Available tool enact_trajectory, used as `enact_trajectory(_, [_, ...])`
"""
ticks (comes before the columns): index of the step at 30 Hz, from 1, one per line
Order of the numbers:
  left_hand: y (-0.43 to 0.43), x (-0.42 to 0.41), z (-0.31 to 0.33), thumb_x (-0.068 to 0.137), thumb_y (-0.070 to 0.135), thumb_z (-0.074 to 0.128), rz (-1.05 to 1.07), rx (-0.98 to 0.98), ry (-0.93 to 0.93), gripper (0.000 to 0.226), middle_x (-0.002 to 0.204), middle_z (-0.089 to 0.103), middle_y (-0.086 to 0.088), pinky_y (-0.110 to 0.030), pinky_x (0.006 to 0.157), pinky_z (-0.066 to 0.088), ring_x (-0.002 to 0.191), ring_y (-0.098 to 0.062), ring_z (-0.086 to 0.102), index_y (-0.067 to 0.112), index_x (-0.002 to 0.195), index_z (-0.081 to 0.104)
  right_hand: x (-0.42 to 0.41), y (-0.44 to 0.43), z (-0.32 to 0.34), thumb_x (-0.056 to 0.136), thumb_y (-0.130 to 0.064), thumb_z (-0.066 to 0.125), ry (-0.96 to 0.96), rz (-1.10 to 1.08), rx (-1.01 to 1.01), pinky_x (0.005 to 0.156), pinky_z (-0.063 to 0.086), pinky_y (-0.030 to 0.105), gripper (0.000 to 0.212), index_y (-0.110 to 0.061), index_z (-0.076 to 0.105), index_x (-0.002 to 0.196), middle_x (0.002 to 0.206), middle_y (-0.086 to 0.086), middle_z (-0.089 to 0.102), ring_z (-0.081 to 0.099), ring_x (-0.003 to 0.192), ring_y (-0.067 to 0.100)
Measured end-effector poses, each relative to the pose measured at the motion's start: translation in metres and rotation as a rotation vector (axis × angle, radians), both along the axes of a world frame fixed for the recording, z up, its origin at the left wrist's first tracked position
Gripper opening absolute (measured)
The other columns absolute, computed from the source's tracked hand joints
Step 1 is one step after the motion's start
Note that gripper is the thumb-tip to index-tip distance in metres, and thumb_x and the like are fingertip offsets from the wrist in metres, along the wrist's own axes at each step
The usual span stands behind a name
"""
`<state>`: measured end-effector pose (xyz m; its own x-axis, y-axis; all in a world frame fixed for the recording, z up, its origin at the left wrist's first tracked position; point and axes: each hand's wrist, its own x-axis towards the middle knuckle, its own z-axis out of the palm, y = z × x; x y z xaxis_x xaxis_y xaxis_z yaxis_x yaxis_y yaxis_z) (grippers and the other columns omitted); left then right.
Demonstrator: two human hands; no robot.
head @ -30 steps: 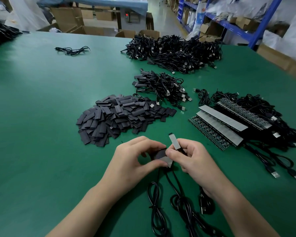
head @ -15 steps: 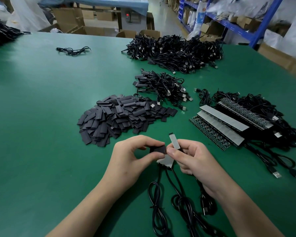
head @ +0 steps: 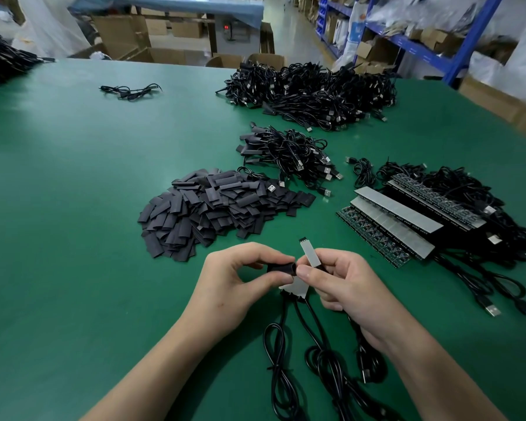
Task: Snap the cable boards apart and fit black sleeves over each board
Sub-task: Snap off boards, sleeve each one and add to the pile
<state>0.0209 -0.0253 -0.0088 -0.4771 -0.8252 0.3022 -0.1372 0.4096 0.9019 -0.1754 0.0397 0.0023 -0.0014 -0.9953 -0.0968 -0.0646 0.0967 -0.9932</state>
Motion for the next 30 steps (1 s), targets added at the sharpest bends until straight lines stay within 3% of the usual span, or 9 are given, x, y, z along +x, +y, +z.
enact_trajectory(4, [0.0003,0.0002,0.0005,0.08,0.021,0.086,-0.004,-0.053,-0.049,0.022,0.096,0.077,0.017,-0.041,0.086,0.055,0.095,-0.013,0.073,0.031,0.098,0.08,-0.0004,0.0013,0.0008,0.085,-0.039,0.072,0.025,-0.001,-0.002,0.047,0.029,0.014,0.014,-0.027,0.076,0.09,0.06,-0.015,0.05,0.032,0.049,0.002])
enact_trajectory(7, [0.0001,0.0011,0.001,0.08,0.022,0.086,-0.013,-0.121,-0.084,0.019,0.096,0.077,0.018,-0.037,0.085,0.056,0.094,-0.009,0.072,0.025,0.099,0.081,0.0008,0.0007,0.0001,0.086,-0.029,0.068,0.062,-0.022,-0.023,0.047,0.033,0.009,0.011,-0.021,0.075,0.087,0.057,-0.016,0.051,0.04,0.046,-0.001])
enact_trajectory(10, [0.0009,0.0015,0.0017,0.082,0.024,0.085,-0.023,-0.198,-0.115,0.018,0.095,0.076,0.016,-0.03,0.085,0.056,0.093,-0.007,0.072,0.021,0.099,0.082,0.0017,0.0002,-0.0009,0.082,-0.036,0.067,0.212,-0.055,-0.043,0.058,0.034,0.018,0.017,-0.021,0.072,0.089,0.063,-0.01,0.05,0.041,0.056,0.003])
enact_trajectory(13, [0.0019,0.0011,0.0015,0.084,0.026,0.084,-0.03,-0.23,-0.131,0.017,0.095,0.075,0.016,-0.034,0.083,0.057,0.091,-0.008,0.072,0.021,0.1,0.082,0.0017,0.0014,-0.002,0.073,-0.048,0.066,0.305,-0.077,-0.059,0.065,0.03,0.033,0.029,-0.022,0.071,0.087,0.066,0.0,0.048,0.04,0.064,0.014])
enact_trajectory(19, [0.0029,0.0006,0.0017,0.084,0.029,0.084,0.003,-0.277,-0.158,0.02,0.098,0.074,0.017,-0.037,0.084,0.057,0.094,-0.006,0.07,0.026,0.103,0.081,0.0025,0.0016,-0.0009,0.065,-0.053,0.061,0.378,-0.136,-0.067,0.058,0.024,0.034,0.037,-0.021,0.068,0.082,0.06,-0.004,0.035,0.031,0.058,0.014])
enact_trajectory(30, [0.0039,0.0003,0.0045,0.084,0.03,0.083,-0.004,-0.262,-0.149,0.015,0.095,0.074,0.016,-0.034,0.083,0.057,0.092,-0.008,0.07,0.023,0.098,0.082,0.0032,0.002,0.0019,0.065,-0.053,0.063,0.358,-0.11,-0.066,0.056,0.021,0.033,0.039,-0.018,0.067,0.082,0.06,-0.005,0.036,0.03,0.058,0.013])
